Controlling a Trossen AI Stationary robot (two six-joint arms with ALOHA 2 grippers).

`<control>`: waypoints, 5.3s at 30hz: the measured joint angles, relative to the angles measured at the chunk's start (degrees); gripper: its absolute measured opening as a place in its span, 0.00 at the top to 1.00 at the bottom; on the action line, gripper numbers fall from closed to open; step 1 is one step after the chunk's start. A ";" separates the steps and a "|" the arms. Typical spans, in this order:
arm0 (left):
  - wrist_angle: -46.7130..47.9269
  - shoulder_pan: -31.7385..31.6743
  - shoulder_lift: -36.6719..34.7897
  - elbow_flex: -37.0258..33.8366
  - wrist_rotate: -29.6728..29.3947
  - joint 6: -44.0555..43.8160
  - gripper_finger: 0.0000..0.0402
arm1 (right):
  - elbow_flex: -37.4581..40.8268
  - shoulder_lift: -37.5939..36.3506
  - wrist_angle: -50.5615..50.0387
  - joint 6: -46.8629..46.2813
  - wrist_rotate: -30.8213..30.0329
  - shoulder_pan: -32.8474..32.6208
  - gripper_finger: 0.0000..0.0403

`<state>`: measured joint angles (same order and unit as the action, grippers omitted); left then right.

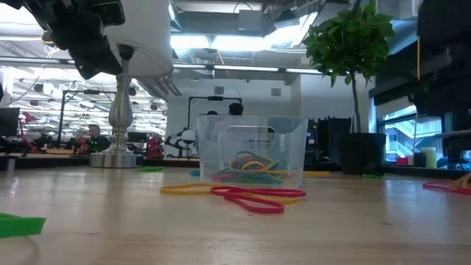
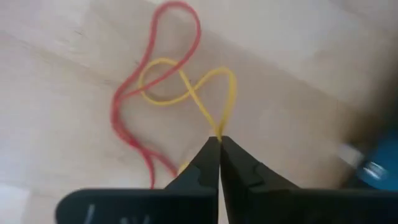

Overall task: Pick and place rubber bands into bin
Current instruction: Put the bottom right yellow rubber band into the bin, then put the bottom green rubber band into the bin

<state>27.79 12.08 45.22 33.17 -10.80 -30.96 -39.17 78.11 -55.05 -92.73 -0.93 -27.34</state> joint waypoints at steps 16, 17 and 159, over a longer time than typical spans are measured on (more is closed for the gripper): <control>-0.44 0.00 -0.01 0.00 0.38 5.21 0.99 | -33.58 3.80 -25.50 -3.96 -12.28 -1.97 1.00; -0.42 0.00 -0.01 0.00 0.38 5.49 0.99 | -35.44 4.96 -25.65 -3.00 -13.85 -1.74 1.00; 21.25 24.92 70.75 54.87 8.36 -28.83 0.99 | -0.82 -12.11 20.06 20.17 -18.93 -17.61 0.89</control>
<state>49.04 37.00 115.98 88.03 -2.44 -59.79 -39.99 66.00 -34.99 -72.56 -19.86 -44.95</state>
